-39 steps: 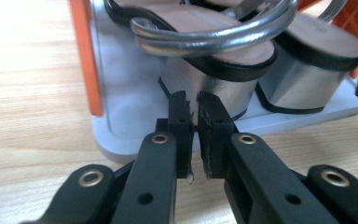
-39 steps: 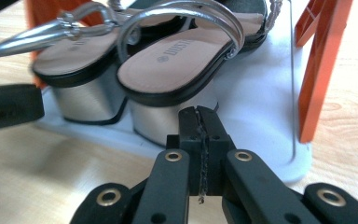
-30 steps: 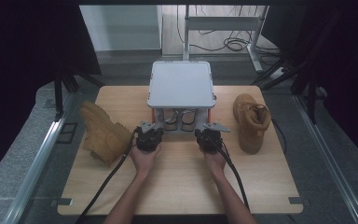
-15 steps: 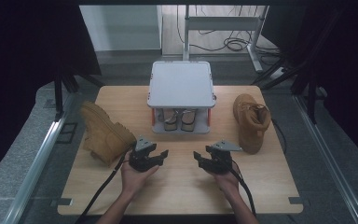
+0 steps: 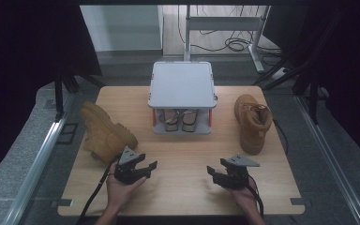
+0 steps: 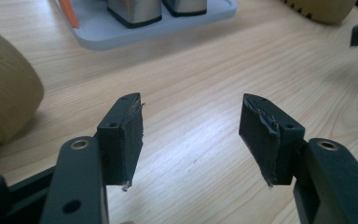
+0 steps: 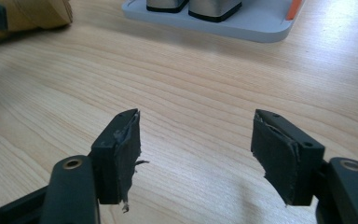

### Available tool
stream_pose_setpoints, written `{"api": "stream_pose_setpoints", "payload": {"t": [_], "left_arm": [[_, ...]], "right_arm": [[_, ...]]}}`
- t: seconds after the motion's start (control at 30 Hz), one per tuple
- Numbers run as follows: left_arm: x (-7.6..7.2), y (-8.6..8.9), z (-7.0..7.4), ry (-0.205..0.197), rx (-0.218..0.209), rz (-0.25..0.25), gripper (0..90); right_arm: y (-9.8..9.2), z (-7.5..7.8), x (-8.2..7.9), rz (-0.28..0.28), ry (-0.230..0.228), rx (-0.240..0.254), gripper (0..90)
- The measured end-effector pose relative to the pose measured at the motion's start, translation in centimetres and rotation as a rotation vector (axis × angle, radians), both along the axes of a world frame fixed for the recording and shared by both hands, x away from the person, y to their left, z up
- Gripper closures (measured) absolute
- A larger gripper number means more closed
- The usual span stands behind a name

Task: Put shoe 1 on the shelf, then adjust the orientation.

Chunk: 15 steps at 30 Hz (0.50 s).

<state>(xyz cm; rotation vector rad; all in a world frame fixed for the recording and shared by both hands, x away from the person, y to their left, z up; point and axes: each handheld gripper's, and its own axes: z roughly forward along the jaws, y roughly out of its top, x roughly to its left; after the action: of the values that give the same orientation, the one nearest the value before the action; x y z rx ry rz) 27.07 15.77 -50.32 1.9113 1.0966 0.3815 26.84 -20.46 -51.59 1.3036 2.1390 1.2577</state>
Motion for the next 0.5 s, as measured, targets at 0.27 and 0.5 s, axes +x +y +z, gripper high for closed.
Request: {"api": "stream_pose_setpoints", "payload": {"t": [0.27,0.5], "left_arm": [[-0.5,1.3,1.0,-0.013,-0.040,0.030,40.0],[-1.3,4.4,2.8,-0.043,-0.039,0.102,48.9]], "right_arm": [[-0.4,0.2,-0.1,-0.004,-0.005,-0.026,33.9],[-0.5,0.5,0.1,-0.026,0.009,-0.052,34.0]]}}
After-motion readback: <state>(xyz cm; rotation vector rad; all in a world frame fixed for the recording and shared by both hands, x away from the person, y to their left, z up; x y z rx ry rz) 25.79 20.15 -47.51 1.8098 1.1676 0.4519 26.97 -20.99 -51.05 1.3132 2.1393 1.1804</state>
